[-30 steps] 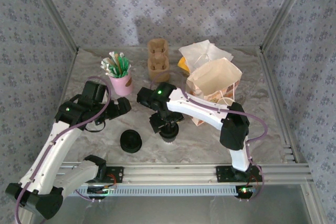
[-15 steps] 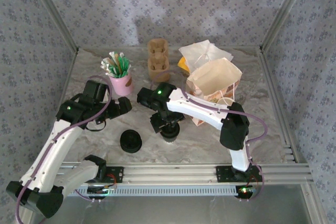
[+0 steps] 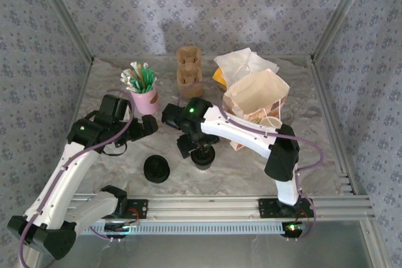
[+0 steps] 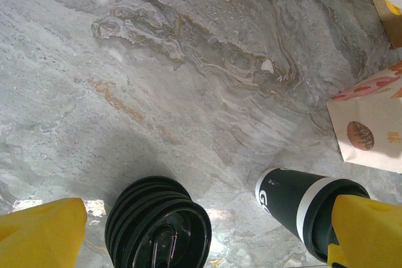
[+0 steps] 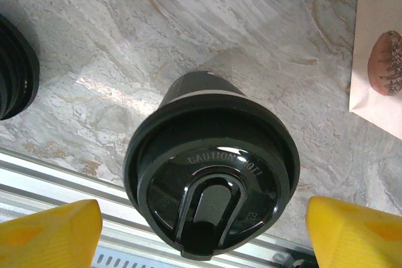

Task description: Pack the takeout coffee

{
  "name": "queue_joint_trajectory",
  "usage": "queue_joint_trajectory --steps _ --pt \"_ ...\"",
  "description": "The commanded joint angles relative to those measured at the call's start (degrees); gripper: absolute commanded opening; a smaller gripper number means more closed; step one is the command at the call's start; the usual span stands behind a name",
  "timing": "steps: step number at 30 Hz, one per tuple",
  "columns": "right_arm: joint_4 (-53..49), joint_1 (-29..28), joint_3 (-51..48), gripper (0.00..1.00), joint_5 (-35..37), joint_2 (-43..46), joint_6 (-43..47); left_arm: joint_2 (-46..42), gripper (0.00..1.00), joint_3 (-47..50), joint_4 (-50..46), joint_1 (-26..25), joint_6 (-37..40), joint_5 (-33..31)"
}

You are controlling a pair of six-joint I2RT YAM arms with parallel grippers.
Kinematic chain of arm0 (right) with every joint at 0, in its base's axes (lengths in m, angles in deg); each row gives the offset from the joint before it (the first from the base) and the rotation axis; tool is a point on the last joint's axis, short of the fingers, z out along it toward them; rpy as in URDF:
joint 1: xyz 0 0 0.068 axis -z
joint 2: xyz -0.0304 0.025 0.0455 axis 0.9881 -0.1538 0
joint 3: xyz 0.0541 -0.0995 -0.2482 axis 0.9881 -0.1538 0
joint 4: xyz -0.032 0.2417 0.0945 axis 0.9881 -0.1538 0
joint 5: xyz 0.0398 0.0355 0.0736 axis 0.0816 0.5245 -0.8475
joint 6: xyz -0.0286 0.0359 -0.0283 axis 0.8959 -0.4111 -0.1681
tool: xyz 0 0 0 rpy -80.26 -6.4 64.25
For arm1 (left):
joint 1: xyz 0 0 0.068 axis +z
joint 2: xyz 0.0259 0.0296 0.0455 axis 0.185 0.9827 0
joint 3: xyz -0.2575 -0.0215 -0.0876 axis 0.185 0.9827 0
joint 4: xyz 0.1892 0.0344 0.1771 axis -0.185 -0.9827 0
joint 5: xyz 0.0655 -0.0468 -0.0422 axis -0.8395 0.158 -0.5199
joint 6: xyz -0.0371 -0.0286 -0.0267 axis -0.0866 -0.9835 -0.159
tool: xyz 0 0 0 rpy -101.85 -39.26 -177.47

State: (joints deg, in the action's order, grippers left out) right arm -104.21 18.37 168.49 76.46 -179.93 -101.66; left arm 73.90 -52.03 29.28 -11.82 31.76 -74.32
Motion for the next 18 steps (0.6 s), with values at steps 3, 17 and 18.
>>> queue_joint_trajectory --steps 3,17,18 --pt "0.22 -0.93 -3.26 0.86 -0.62 2.46 -2.7 -0.35 1.0 -1.64 -0.34 0.42 0.7 0.5" --pt "1.46 -1.2 -5.85 0.8 -2.98 2.22 -2.97 -0.57 1.0 -1.29 -0.33 0.42 0.79 0.59" --pt "1.38 -1.2 -5.84 0.8 -2.93 2.2 -2.97 -0.64 1.0 -1.2 -0.33 0.42 0.77 0.59"
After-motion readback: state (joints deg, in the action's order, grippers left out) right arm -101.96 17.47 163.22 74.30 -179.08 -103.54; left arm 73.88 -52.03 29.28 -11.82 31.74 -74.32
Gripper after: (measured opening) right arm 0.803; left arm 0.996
